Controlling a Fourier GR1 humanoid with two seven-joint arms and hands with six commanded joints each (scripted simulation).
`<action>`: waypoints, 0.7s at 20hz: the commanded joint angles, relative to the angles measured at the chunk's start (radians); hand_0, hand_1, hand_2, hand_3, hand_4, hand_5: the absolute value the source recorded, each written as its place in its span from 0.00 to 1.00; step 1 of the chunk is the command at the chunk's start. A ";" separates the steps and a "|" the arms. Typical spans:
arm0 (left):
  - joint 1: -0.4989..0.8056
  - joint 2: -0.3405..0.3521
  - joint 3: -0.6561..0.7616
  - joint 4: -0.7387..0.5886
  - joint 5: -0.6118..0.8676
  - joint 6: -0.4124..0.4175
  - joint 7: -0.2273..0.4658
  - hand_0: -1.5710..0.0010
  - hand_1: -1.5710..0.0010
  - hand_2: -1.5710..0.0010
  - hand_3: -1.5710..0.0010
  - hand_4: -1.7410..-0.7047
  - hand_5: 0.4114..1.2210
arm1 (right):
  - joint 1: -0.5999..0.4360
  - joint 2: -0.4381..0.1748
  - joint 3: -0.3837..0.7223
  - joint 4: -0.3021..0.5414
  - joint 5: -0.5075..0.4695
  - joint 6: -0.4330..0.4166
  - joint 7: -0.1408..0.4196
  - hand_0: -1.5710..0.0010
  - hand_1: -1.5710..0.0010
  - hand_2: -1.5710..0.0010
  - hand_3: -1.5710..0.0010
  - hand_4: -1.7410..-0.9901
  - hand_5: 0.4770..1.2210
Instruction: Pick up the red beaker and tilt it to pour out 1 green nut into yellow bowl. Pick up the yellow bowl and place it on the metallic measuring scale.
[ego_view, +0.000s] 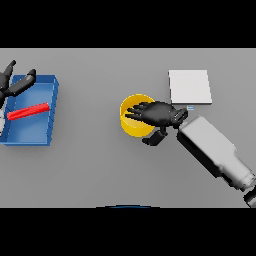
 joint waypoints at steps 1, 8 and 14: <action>0.000 0.003 -0.001 -0.008 -0.001 0.000 -0.001 1.00 1.00 1.00 1.00 0.91 0.36 | -0.003 0.009 0.006 0.016 0.005 -0.004 0.000 1.00 1.00 1.00 1.00 0.74 0.27; -0.001 0.009 -0.002 0.003 -0.009 -0.001 -0.011 1.00 1.00 1.00 1.00 0.92 0.37 | -0.013 0.031 0.018 0.067 0.017 -0.013 0.008 0.88 0.88 0.88 0.86 0.58 0.56; -0.005 0.008 -0.005 0.003 -0.015 0.003 -0.003 1.00 1.00 1.00 1.00 0.92 0.37 | -0.025 0.018 0.019 0.069 0.005 0.004 -0.023 0.23 0.24 0.28 0.38 0.17 0.88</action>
